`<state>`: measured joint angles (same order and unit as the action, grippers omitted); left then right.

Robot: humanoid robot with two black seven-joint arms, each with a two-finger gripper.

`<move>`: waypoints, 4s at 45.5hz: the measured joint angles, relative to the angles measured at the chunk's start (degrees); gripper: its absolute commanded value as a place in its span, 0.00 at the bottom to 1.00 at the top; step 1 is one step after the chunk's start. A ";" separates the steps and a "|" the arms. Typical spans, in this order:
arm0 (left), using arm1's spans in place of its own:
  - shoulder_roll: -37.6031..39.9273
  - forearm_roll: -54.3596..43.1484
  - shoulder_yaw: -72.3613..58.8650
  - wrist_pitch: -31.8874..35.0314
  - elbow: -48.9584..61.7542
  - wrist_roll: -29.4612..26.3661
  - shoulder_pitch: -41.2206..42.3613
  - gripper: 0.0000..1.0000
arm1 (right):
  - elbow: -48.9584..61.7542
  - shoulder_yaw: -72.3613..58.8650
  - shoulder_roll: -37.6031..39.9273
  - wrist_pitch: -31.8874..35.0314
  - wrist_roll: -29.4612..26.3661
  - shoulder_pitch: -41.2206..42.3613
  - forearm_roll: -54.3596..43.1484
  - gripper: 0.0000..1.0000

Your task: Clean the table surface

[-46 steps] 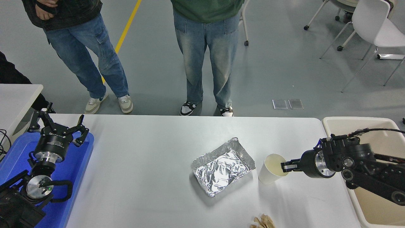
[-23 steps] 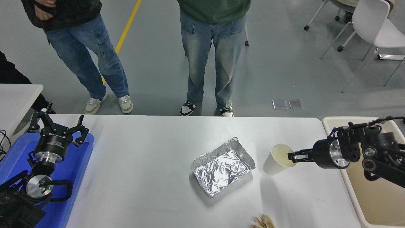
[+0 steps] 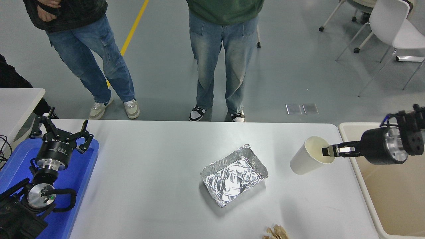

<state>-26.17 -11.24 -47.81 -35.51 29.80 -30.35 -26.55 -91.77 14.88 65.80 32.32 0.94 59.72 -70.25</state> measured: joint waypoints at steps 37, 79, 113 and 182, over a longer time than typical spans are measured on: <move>0.01 0.00 0.00 0.00 0.00 -0.02 0.02 1.00 | 0.09 3.24 14.82 0.08 5.68 1.26 3.25 0.00; 0.02 0.00 0.00 0.00 0.00 -0.04 0.01 1.00 | 32.98 -0.47 3.75 -15.46 12.75 -14.17 5.06 0.00; -0.01 -0.01 0.00 0.00 -0.01 -0.06 0.01 1.00 | 75.92 -6.02 -22.32 -21.56 19.95 -22.11 8.08 0.00; 0.00 -0.01 0.00 0.00 0.00 -0.06 0.01 1.00 | 93.27 -33.20 -40.09 -34.87 14.11 -23.94 32.07 1.00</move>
<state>-26.17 -11.25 -47.81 -35.51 29.79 -30.41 -26.54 1.50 -18.32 25.70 -2.55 15.05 35.78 -38.19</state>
